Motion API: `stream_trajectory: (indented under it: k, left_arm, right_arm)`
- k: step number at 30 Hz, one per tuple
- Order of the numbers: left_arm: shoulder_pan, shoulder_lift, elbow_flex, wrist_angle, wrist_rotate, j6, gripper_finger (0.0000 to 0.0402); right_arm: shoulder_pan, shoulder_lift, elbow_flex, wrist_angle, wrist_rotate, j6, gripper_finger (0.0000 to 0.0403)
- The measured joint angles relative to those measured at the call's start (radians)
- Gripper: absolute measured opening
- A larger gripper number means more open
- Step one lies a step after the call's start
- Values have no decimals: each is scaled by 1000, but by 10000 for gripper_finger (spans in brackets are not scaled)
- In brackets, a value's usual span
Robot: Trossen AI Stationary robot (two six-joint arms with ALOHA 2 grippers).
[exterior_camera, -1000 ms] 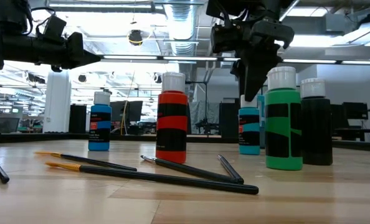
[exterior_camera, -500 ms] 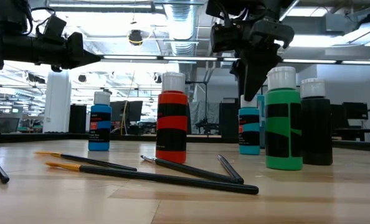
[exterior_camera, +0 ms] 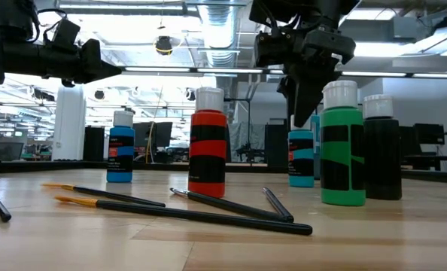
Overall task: Pick & Place Paint Supplies
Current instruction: Put the small light blue paint bottle into the blue bin
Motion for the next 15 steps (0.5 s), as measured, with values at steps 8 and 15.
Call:
stream_trajectory:
  k: [8,15]
  left_arm:
    - [0,0,0,0,1,0,8]
    - [0,0,0,0,1,0,8]
  right_arm:
    - [0,0,0,-4,4,-8,109]
    - [0,0,1,-10,30,-19,110]
